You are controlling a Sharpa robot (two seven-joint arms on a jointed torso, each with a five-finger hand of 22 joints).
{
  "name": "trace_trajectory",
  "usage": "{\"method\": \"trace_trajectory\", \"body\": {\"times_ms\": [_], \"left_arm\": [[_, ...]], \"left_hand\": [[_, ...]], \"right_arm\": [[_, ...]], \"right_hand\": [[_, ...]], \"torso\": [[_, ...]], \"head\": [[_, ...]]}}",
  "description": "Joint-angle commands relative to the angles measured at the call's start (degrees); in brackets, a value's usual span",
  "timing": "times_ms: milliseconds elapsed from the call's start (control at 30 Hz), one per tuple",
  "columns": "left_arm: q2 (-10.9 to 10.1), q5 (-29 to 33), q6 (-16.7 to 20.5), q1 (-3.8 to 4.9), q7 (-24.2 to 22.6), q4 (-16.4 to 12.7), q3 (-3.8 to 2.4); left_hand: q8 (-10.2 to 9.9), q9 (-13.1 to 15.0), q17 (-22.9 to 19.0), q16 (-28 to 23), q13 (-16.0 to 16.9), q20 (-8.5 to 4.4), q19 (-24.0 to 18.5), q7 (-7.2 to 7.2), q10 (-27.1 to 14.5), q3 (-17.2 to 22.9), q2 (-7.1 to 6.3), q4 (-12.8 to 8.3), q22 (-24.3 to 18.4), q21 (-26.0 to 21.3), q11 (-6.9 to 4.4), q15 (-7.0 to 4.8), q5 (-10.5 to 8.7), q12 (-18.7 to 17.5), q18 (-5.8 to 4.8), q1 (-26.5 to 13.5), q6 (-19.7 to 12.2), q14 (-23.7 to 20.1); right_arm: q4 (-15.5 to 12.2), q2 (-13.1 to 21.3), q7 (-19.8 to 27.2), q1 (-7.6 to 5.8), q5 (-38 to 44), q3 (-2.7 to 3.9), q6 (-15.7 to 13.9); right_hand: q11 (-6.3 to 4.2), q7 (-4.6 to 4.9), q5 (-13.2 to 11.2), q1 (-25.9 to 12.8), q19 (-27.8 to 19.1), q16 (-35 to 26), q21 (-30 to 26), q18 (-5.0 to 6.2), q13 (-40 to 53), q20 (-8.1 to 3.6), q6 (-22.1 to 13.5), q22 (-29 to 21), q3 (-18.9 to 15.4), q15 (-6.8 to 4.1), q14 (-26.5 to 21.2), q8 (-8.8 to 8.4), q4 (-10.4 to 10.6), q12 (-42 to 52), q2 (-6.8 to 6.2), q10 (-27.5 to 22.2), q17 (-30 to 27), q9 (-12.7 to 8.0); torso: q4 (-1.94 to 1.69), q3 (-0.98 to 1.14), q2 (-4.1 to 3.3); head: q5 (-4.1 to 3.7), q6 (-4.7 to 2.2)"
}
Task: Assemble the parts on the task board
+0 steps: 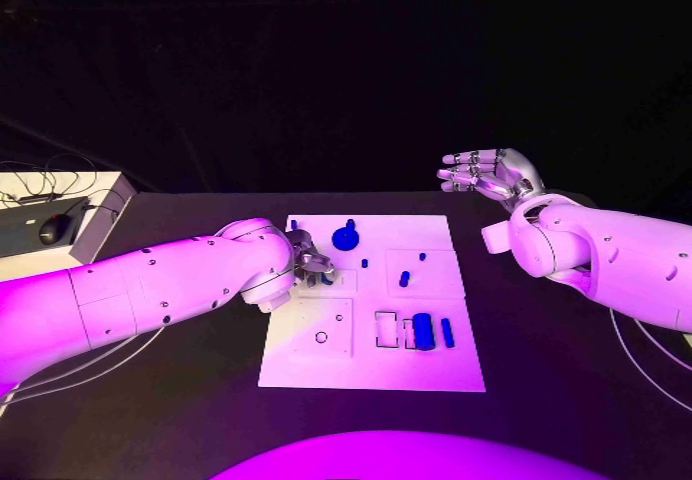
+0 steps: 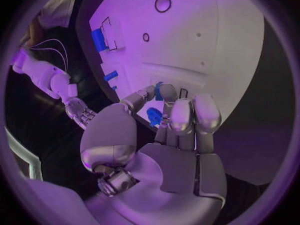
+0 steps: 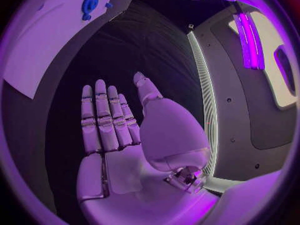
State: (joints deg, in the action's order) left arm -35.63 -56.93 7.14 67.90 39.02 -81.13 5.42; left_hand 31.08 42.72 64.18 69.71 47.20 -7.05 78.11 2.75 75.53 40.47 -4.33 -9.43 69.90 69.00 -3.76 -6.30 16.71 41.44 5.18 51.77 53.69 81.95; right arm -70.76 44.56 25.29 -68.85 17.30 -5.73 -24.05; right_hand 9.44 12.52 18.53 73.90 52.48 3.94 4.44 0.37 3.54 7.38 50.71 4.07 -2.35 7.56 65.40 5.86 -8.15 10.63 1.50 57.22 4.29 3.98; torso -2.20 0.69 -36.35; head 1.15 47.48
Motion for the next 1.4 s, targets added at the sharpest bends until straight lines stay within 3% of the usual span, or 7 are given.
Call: {"method": "trace_trajectory", "body": {"times_ms": [33, 1100, 1400], "left_arm": [[0.3, -0.8, -1.1, -0.06, 0.0, 0.2, 0.10], [0.4, -3.1, -3.6, -0.09, 0.2, 0.9, 0.21], [1.0, -3.0, -3.6, -0.09, 0.2, 1.1, 0.21]], "left_hand": [[0.1, 11.9, -0.1, 0.3, 0.1, 0.02, 0.3, -3.81, 1.5, 1.2, 0.34, -1.6, 0.0, -0.2, -1.11, -0.51, 0.33, -0.4, -0.64, 1.0, 4.1, 0.0], [0.3, 11.9, -0.1, 0.6, 0.3, -0.11, 0.5, -4.26, 2.3, -0.1, 0.36, -1.4, 0.4, -0.5, -1.32, -0.54, 1.03, -0.8, -0.96, 1.8, 5.5, 0.1], [0.7, 12.2, -0.2, 0.8, 0.3, -0.25, 0.7, -4.58, 2.8, -1.8, 1.05, -0.9, 0.5, -0.8, -1.42, -0.58, 0.94, -1.1, -1.20, 1.9, 6.0, 0.1]], "right_arm": [[-0.1, 0.0, 0.2, 0.00, 0.3, 0.03, 0.8], [-0.3, 0.2, 0.2, 0.00, 0.3, 0.03, 0.9], [-0.3, 0.2, 0.2, 0.00, 0.3, 0.03, 1.0]], "right_hand": [[0.12, 0.38, -0.1, 0.3, -0.4, -0.2, -0.1, -0.37, -0.1, 0.15, -0.1, 0.0, 0.0, 0.09, -0.5, -0.31, 0.0, 0.0, 0.07, -0.1, 0.0, 0.0], [0.13, 0.38, 0.0, 0.3, -0.4, -0.2, -0.1, -0.36, -0.1, 0.17, -0.2, 0.0, -0.1, 0.10, -0.5, -0.29, 0.1, 0.0, 0.14, -0.1, 0.0, 0.0], [0.12, 0.40, 0.1, 0.2, -0.4, -0.2, -0.1, -0.37, -0.1, 0.17, -0.2, 0.0, -0.2, 0.10, -0.5, -0.30, 0.2, 0.0, 0.15, -0.2, 0.0, 0.0]], "torso": [[0.02, -0.01, -0.02], [-0.06, -0.05, -0.01], [0.02, 0.01, 0.01]], "head": [[0.01, -0.03], [-0.15, 0.23], [-0.04, 0.26]]}}
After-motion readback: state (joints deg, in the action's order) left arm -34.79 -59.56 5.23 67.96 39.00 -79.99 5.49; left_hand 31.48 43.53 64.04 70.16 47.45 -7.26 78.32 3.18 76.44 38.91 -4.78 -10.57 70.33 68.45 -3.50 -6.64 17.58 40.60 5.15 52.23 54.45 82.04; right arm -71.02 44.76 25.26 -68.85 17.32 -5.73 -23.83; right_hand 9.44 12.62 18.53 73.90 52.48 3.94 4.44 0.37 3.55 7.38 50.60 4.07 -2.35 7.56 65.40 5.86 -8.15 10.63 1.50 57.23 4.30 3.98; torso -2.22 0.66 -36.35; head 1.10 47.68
